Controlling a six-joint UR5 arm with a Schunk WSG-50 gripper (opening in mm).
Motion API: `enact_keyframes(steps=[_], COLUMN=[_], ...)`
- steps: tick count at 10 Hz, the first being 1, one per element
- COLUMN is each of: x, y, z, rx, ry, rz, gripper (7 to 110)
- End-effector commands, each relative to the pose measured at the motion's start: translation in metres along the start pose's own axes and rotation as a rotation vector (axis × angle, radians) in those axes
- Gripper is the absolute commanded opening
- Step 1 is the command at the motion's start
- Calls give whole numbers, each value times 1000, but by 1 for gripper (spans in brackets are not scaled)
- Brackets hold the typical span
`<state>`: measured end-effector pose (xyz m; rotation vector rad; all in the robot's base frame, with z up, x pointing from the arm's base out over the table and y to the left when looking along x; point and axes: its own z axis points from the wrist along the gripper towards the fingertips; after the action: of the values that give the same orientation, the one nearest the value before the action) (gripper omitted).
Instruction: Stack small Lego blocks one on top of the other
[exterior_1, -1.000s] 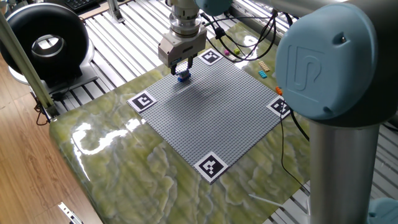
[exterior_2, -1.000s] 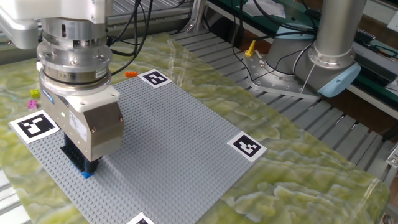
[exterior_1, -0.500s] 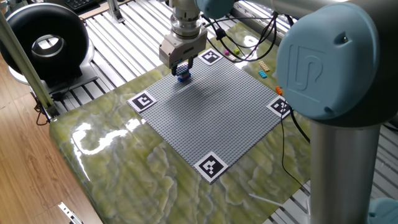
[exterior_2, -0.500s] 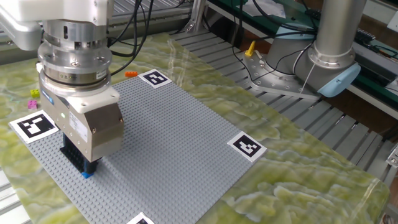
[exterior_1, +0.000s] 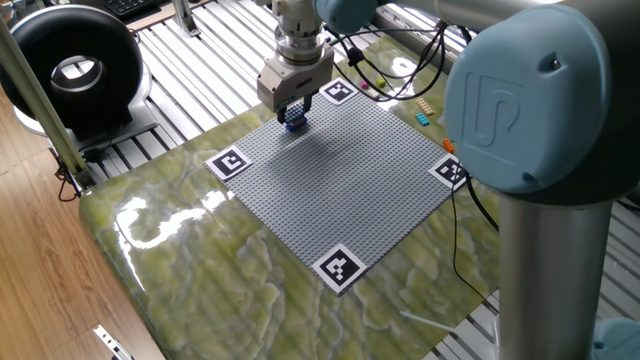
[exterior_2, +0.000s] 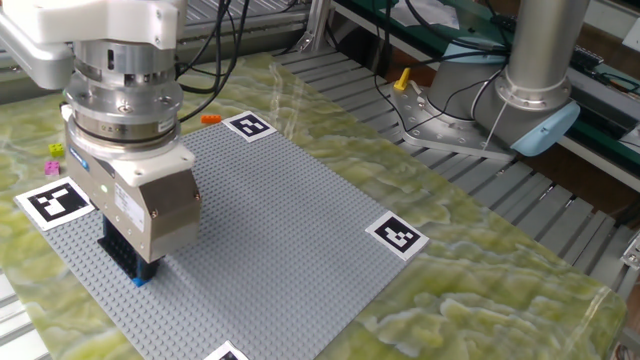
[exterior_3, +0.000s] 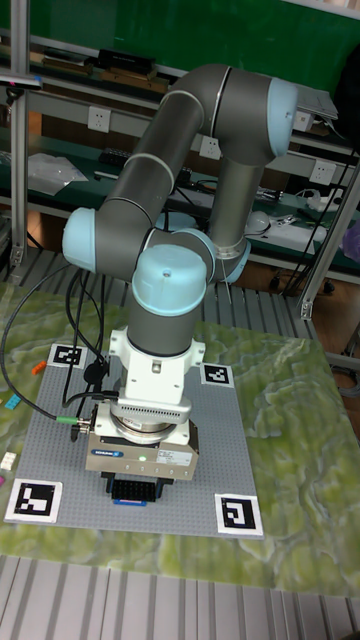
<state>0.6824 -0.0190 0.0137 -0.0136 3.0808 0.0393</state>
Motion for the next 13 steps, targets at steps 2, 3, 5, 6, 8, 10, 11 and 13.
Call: enact_keyframes(steps=[2,3,5,6,8,10,11,13], x=[-1,0,2,3,4,4,3,3], y=[3,4,4,4,2,-1,0,0], z=[5,5,3,3,2,2,2,3], rx=[-7,-12,-12,-13,-12,-21,-20,-21], ry=[-7,-7,-1,1,4,5,4,5], rz=[10,14,15,14,9,2,2,8], gripper=[7,7,7,7,7,7,7,7])
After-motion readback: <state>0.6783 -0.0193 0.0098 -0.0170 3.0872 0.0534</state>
